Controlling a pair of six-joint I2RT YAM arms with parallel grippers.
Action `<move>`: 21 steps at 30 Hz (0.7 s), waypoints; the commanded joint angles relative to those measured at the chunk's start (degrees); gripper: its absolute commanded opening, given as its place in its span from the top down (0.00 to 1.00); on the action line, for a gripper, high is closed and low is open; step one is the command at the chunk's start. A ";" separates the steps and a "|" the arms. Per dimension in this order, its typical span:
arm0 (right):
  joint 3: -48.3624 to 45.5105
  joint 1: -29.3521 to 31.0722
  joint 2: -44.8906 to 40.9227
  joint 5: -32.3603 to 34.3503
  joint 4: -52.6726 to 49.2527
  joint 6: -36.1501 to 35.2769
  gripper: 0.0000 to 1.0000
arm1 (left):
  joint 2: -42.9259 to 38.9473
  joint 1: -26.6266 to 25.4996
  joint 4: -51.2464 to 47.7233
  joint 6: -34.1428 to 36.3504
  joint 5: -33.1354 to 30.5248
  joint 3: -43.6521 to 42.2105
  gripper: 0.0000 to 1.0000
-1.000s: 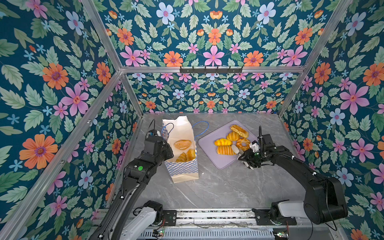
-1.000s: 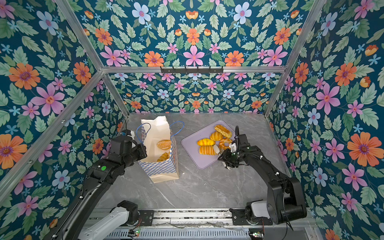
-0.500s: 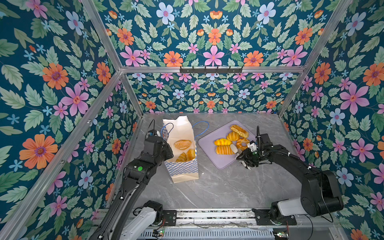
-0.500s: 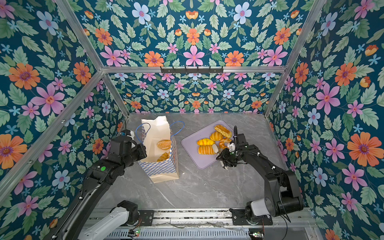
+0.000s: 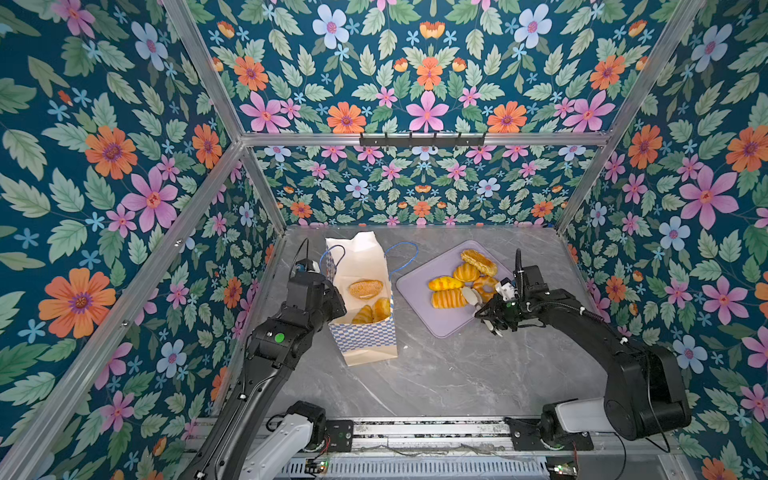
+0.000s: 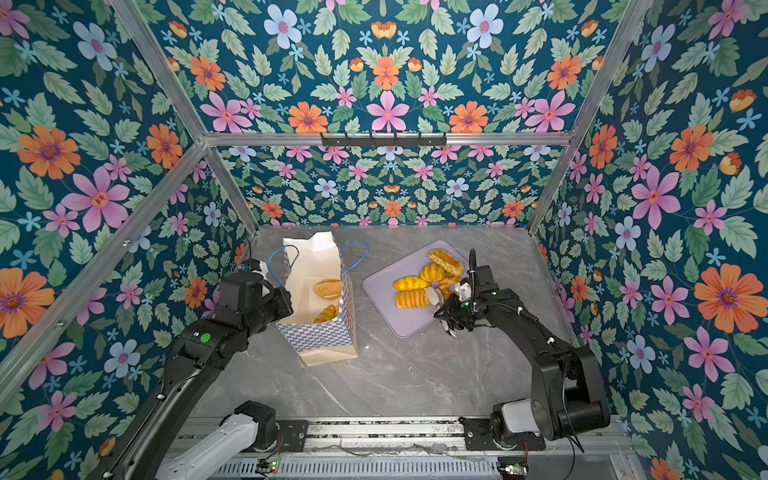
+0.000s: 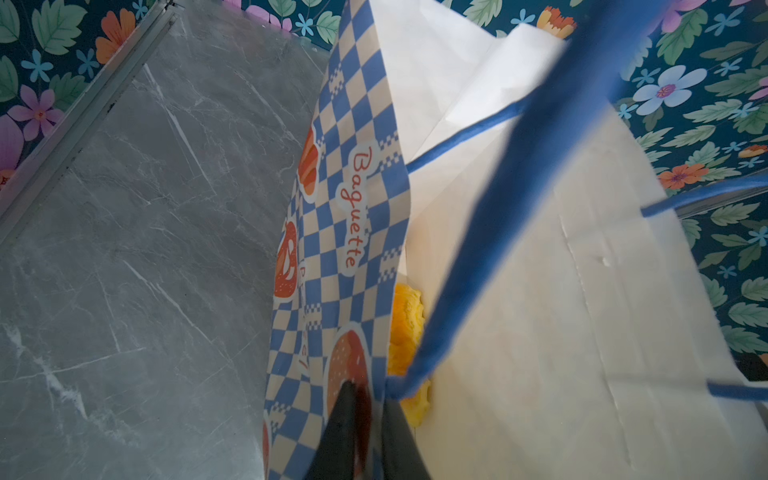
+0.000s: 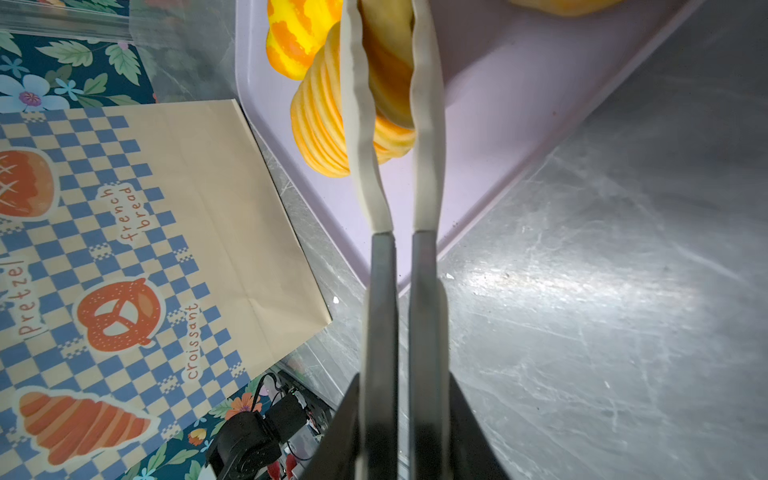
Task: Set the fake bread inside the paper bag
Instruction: 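Lower the tongs onto the ridged striped bun and squeeze them shut, then lift the ridged bun from the tray with the tongs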
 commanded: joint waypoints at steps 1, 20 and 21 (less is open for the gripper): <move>0.52 0.02 -1.41 -0.02 0.29 0.45 0.76 | 0.14 0.03 0.43 0.11 -0.38 0.38 0.86; 4.75 0.02 -9.14 0.55 -5.51 0.50 0.80 | -0.68 0.03 -0.44 -0.15 -0.72 1.56 0.67; 4.97 0.03 -9.32 0.46 -5.75 0.55 0.80 | -0.81 0.03 -0.60 -0.15 -0.72 1.74 0.67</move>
